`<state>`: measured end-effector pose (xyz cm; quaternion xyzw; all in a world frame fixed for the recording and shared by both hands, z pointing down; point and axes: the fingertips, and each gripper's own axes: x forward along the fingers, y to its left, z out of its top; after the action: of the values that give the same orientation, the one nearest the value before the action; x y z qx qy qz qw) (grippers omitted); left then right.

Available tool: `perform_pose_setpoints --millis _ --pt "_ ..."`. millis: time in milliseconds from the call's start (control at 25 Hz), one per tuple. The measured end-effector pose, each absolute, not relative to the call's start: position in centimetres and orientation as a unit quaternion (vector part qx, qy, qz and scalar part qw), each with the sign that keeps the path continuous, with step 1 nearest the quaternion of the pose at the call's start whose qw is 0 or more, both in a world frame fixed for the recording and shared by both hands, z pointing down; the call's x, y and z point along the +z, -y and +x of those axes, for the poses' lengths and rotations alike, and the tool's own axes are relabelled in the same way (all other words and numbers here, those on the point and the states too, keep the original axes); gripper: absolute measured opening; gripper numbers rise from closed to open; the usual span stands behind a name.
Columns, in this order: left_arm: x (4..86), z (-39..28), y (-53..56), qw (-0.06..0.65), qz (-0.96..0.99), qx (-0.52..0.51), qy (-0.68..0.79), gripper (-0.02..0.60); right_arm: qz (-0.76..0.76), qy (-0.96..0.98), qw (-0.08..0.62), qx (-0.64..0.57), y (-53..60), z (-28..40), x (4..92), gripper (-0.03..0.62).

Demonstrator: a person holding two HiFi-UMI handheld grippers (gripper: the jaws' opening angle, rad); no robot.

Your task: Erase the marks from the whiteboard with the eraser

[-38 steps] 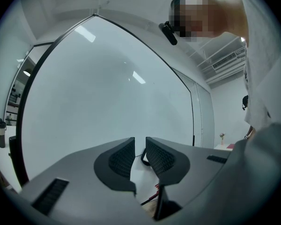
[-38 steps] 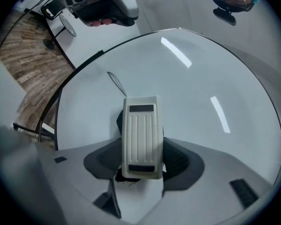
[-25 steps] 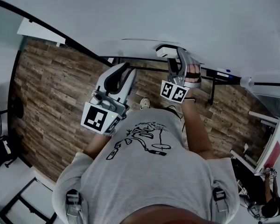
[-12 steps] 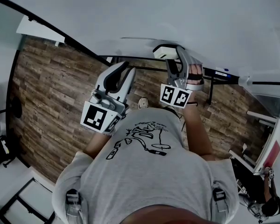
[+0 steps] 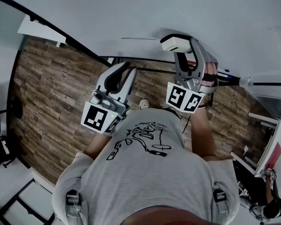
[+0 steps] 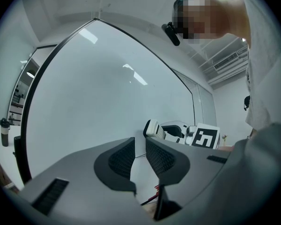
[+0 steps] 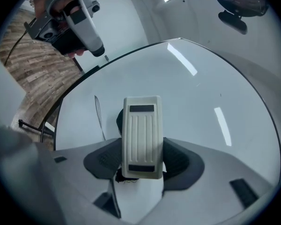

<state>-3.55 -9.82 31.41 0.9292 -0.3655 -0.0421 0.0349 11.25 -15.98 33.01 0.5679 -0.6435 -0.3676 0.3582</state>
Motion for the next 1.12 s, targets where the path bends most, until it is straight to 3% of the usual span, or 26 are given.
perform_pose_setpoints --millis 1120 --pt "31.8 -3.7 10.3 0.038 0.929 -0.040 0.365 0.081 0.566 0.620 0.367 -0.401 18.6 10.9 38.5 0.259"
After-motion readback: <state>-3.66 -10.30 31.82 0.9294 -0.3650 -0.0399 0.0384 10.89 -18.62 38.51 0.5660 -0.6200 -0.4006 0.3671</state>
